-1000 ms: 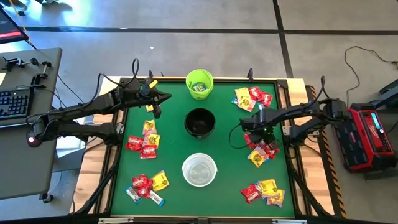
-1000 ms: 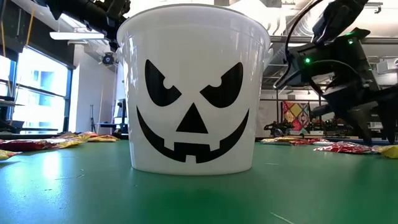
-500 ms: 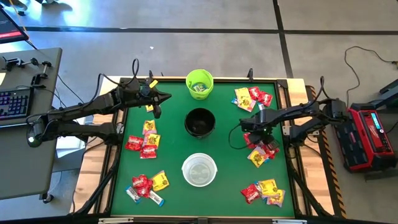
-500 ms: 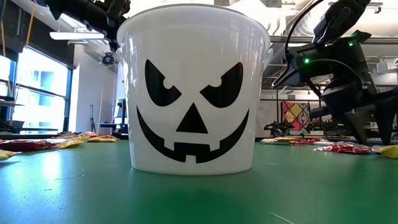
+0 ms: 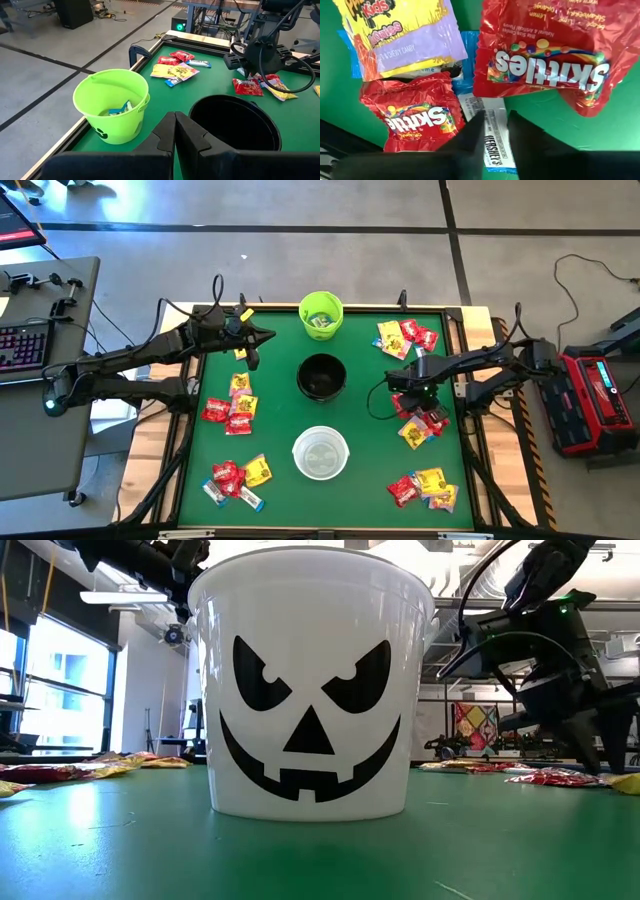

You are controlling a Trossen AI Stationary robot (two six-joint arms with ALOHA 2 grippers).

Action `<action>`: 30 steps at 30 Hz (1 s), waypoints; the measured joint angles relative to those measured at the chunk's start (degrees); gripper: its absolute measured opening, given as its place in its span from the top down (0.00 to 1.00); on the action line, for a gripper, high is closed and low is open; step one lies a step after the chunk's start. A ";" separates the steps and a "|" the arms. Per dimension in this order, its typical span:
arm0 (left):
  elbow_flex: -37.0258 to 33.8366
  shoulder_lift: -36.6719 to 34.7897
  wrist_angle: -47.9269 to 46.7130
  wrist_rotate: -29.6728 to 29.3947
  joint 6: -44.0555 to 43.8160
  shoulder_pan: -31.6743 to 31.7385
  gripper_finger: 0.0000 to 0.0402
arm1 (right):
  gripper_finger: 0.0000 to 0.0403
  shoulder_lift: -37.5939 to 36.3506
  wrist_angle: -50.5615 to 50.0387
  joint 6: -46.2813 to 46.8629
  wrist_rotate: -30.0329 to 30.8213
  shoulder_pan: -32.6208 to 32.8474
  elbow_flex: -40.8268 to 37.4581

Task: Sort candy by brand, put in halloween buckets
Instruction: Put the white chocolate into the green bucket

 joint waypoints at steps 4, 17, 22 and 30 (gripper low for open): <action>0.00 0.00 0.02 0.00 0.00 0.00 1.00 | 0.99 0.00 -0.23 0.41 -0.15 -0.02 0.02; 0.00 0.00 0.02 0.00 0.00 0.00 1.00 | 1.00 0.02 -3.27 13.42 0.12 -2.67 2.37; 0.00 0.00 0.02 0.00 -0.02 0.00 1.00 | 1.00 0.02 -6.61 19.26 -0.02 -4.57 5.68; 0.00 -0.02 0.02 -0.02 -0.63 0.00 1.00 | 1.00 -1.55 -6.49 24.19 -0.39 -5.54 6.94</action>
